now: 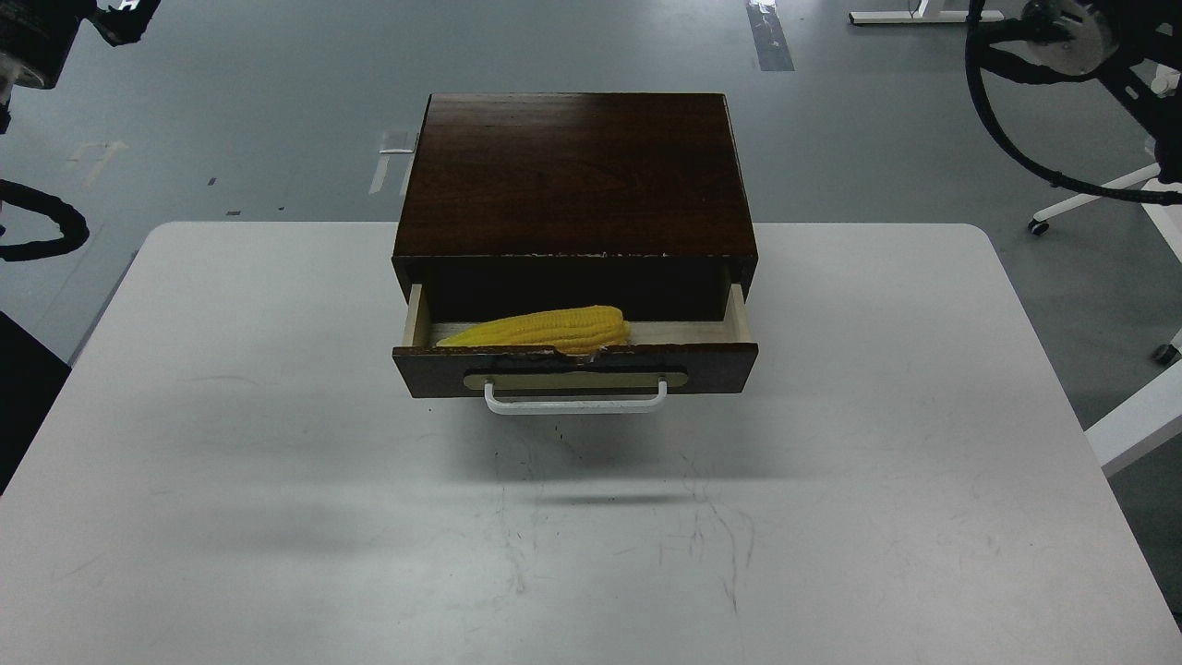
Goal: Put corn in drawer with both arms
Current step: 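Open the right gripper and withdraw the right arm away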
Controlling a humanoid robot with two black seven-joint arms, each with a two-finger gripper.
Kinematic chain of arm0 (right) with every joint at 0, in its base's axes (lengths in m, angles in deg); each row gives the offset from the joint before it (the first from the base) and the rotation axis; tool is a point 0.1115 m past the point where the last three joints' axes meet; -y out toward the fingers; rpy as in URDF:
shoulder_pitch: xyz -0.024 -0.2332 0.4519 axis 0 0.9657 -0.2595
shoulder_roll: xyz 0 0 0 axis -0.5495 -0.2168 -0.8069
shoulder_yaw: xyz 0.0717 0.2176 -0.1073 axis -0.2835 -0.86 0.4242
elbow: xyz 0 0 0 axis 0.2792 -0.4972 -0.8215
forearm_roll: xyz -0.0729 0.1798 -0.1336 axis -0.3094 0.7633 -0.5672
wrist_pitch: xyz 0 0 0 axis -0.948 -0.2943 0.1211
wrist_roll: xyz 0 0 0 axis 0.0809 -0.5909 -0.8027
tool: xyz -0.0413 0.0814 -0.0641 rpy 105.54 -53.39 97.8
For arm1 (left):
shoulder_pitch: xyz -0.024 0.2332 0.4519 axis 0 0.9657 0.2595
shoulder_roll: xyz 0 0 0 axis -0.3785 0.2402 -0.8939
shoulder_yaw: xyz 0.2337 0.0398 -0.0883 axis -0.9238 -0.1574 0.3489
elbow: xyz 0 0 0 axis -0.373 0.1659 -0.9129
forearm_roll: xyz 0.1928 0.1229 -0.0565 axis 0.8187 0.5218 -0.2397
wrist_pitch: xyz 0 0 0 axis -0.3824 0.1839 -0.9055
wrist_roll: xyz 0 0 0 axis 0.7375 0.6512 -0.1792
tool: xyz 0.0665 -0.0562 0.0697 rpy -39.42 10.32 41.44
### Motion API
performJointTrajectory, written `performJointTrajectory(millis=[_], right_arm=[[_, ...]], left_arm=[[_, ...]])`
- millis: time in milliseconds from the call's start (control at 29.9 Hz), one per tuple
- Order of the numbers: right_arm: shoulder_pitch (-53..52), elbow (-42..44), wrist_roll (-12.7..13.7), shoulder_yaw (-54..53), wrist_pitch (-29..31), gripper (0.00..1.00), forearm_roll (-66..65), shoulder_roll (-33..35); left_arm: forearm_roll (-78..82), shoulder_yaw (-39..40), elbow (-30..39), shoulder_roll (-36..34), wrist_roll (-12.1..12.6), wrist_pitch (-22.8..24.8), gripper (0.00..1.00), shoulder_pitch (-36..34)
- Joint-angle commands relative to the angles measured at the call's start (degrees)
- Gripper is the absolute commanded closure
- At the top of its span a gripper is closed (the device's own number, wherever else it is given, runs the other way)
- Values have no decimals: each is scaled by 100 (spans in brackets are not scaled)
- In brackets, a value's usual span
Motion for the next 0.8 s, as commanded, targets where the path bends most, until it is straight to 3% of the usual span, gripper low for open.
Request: performJointTrajectory(millis=[0, 201, 769], right_arm=[[1102, -44, -1, -1400, 265, 0, 985, 264], [2412, 0, -1, -2791, 908, 0, 1821, 362], [3065, 9, -1, -2977, 882, 0, 1981, 573]], left_arm=[[-85, 37, -105, 168, 1, 0, 2, 45], [-199, 45, -106, 177, 1, 0, 2, 194], [-604, 54, -272, 159, 1, 0, 2, 458]])
